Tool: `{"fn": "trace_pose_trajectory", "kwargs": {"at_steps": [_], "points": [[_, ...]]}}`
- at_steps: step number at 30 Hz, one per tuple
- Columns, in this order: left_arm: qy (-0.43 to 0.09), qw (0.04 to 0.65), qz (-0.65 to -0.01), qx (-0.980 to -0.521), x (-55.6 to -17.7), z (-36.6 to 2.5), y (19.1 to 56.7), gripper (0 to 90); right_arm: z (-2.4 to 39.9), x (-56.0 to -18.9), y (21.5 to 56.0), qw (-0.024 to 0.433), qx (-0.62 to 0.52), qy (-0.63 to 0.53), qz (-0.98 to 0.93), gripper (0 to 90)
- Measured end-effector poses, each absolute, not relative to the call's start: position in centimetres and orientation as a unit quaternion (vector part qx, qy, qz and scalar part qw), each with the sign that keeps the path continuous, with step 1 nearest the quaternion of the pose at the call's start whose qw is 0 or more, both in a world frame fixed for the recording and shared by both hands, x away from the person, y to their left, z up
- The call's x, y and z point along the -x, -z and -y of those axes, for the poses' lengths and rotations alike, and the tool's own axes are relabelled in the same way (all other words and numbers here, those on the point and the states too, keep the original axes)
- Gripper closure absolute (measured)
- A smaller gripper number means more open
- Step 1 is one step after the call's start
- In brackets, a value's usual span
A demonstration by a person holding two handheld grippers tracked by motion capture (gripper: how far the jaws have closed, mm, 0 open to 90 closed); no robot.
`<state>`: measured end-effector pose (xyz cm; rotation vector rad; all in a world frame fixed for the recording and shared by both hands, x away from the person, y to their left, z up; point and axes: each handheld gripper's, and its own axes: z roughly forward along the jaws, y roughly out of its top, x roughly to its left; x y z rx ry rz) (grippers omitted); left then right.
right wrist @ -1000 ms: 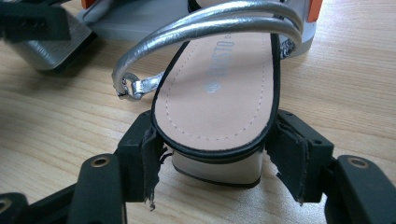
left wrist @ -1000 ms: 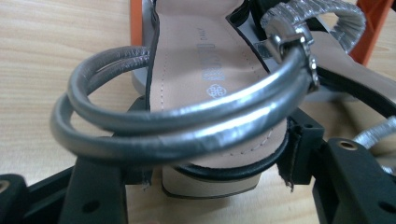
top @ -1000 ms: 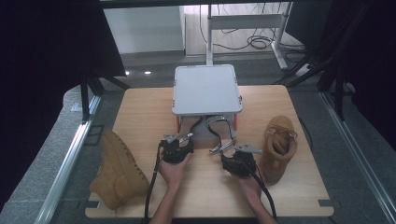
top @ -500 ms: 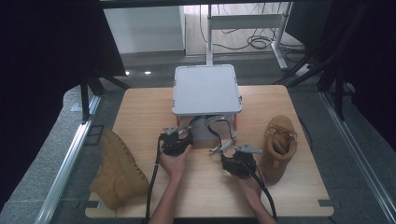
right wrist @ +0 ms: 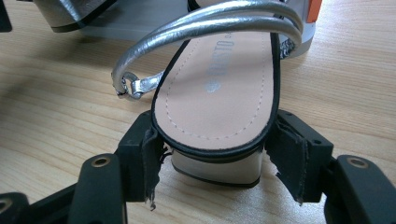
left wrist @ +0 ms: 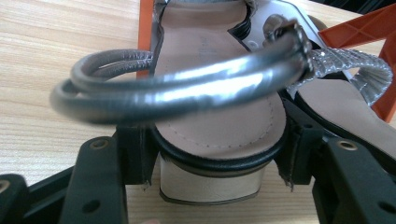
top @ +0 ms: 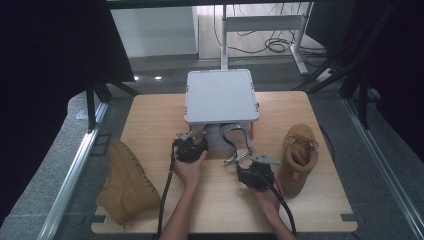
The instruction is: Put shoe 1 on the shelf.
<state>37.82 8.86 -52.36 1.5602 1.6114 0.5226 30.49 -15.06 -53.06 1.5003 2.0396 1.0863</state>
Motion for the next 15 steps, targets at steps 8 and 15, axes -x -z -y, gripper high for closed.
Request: {"fn": "trace_pose_trajectory", "kwargs": {"at_steps": [8,15], "points": [[-0.230,0.386,-0.625,-0.638,-37.79,-8.04,52.89,39.5,15.07,-30.47,53.08,0.192,-0.534,-0.387,-0.727,38.5],[-0.207,0.391,-0.610,-0.658,-37.31,-8.77,52.84,33.8,15.07,-30.46,53.09,0.193,-0.533,-0.387,-0.727,38.5]]}}
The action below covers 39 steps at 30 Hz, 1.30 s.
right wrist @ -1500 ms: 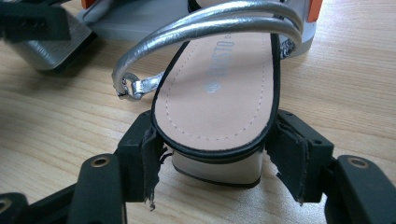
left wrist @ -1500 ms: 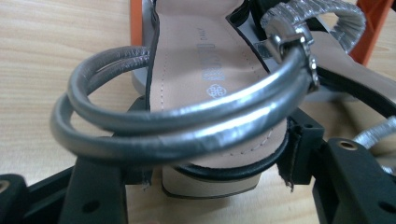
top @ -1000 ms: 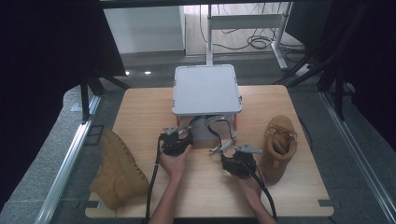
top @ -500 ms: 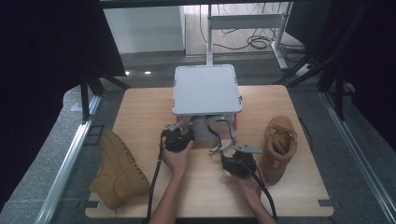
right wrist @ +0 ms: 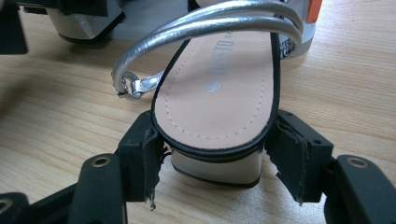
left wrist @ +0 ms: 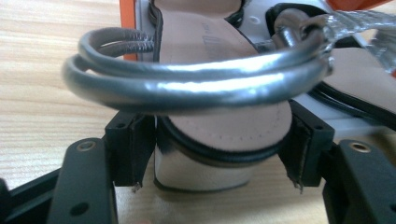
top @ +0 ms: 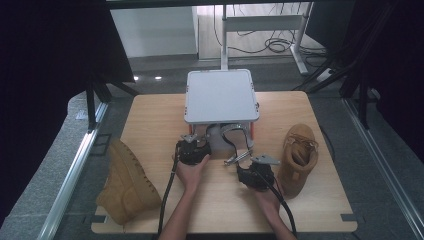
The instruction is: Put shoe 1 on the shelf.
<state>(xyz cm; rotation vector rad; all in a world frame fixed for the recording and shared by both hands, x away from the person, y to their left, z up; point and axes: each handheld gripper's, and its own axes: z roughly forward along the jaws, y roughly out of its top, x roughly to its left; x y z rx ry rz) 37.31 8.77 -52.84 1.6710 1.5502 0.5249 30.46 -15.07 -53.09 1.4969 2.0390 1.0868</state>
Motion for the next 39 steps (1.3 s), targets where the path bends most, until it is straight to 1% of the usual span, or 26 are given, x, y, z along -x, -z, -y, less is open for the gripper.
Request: {"fn": "trace_pose_trajectory", "kwargs": {"at_steps": [3,6,10,13,18,26,34,39], "points": [[-0.208,0.402,-0.596,-0.663,-36.4,-9.4,52.4,34.8,15.1,-30.5,53.1,0.193,-0.534,-0.387,-0.727,38.5],[-0.207,0.408,-0.586,-0.669,-35.7,-9.8,52.2,40.4,15.1,-30.5,53.1,0.193,-0.534,-0.387,-0.727,38.4],[-0.205,0.412,-0.581,-0.671,-35.3,-10.2,52.2,43.0,15.1,-30.5,53.1,0.193,-0.534,-0.387,-0.726,38.4],[-0.213,0.417,-0.584,-0.664,-35.2,-10.1,52.4,43.2,15.1,-30.5,53.1,0.193,-0.534,-0.388,-0.726,38.5],[-0.242,0.418,-0.604,-0.634,-35.4,-8.9,52.8,43.9,15.1,-30.4,53.1,0.193,-0.534,-0.387,-0.726,38.5],[-0.243,0.419,-0.623,-0.615,-36.5,-8.0,52.8,43.9,15.1,-30.5,53.1,0.193,-0.533,-0.387,-0.727,38.6],[-0.242,0.408,-0.621,-0.624,-37.1,-7.8,52.6,43.7,15.1,-30.4,53.1,0.193,-0.533,-0.387,-0.728,38.6],[-0.238,0.412,-0.617,-0.627,-37.1,-8.0,52.6,43.7,15.1,-30.4,53.1,0.193,-0.534,-0.387,-0.727,38.5]]}}
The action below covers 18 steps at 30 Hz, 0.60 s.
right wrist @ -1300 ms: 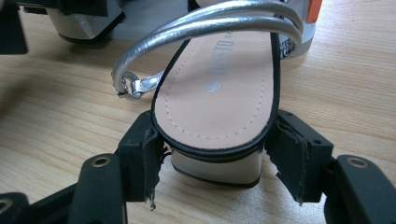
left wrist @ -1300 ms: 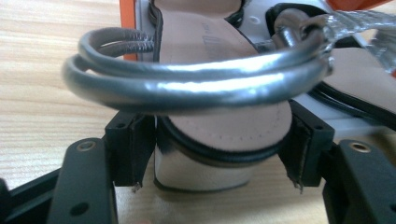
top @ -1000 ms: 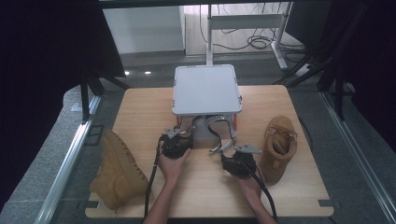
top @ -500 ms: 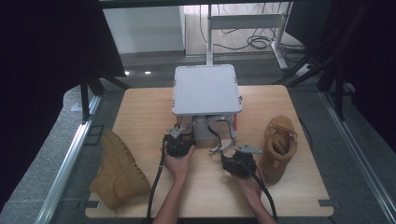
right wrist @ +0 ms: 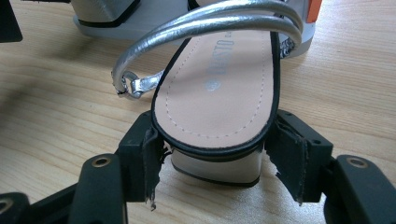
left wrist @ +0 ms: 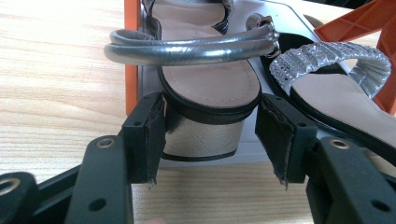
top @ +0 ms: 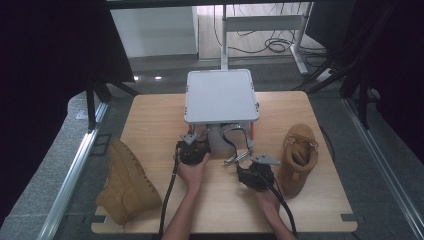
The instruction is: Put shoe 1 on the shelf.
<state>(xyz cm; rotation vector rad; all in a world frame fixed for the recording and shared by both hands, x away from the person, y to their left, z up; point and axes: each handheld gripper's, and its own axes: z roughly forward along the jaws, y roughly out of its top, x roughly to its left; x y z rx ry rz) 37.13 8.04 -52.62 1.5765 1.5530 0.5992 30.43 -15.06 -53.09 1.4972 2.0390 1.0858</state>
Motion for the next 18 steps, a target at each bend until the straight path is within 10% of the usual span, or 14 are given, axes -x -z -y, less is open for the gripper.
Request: {"fn": "trace_pose_trajectory", "kwargs": {"at_steps": [18], "points": [[-0.227,0.408,-0.615,-0.636,-37.15,-8.33,52.59,44.9,14.16,-31.03,53.72,0.211,-0.545,-0.369,-0.722,38.2]]}}
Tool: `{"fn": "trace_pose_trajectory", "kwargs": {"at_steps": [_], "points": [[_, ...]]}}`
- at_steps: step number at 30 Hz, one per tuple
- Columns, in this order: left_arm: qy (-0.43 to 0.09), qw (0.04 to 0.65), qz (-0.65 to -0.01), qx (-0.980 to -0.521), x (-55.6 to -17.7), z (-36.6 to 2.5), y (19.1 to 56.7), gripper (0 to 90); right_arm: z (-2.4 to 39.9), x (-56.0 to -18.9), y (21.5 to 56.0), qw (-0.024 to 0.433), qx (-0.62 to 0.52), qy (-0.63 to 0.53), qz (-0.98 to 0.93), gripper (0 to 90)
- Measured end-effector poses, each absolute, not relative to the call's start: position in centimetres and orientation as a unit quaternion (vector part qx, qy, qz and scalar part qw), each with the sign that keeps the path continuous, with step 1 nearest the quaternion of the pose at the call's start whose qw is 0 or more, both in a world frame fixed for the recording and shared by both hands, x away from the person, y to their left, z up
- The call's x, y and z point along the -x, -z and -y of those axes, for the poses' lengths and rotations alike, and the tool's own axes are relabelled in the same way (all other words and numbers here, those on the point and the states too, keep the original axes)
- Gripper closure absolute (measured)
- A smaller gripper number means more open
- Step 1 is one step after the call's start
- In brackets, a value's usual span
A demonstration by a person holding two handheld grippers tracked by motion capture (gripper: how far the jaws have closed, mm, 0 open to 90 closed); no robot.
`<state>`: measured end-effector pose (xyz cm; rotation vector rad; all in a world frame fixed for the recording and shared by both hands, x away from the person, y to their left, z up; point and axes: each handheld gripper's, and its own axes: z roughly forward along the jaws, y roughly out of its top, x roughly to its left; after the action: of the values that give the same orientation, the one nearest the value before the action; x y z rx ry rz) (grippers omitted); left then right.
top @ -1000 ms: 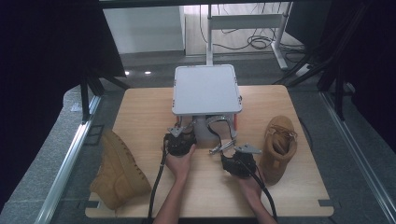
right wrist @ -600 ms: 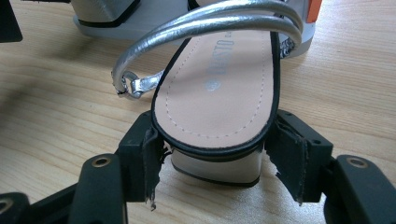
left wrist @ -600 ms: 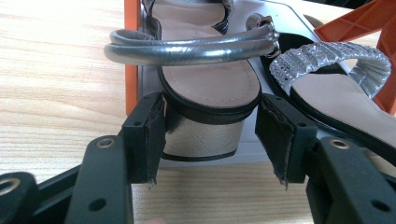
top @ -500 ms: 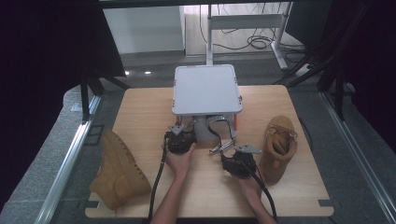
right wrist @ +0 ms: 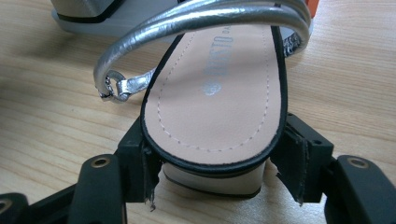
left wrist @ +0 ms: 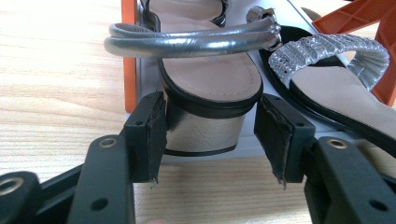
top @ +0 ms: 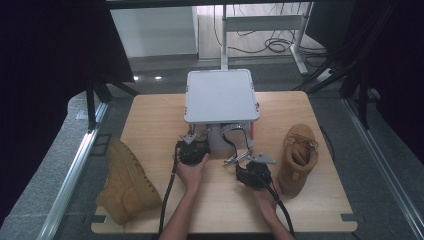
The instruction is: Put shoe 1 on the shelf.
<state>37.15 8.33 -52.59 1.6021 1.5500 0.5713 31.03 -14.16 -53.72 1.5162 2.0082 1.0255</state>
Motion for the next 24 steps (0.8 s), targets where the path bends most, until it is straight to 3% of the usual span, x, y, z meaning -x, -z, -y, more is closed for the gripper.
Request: {"fn": "trace_pose_trajectory", "kwargs": {"at_steps": [24], "points": [[-0.212,0.413,-0.614,-0.638,-37.2,-8.7,52.5,45.2,14.0,-32.3,51.8,0.189,-0.579,-0.417,-0.675,39.5]]}}
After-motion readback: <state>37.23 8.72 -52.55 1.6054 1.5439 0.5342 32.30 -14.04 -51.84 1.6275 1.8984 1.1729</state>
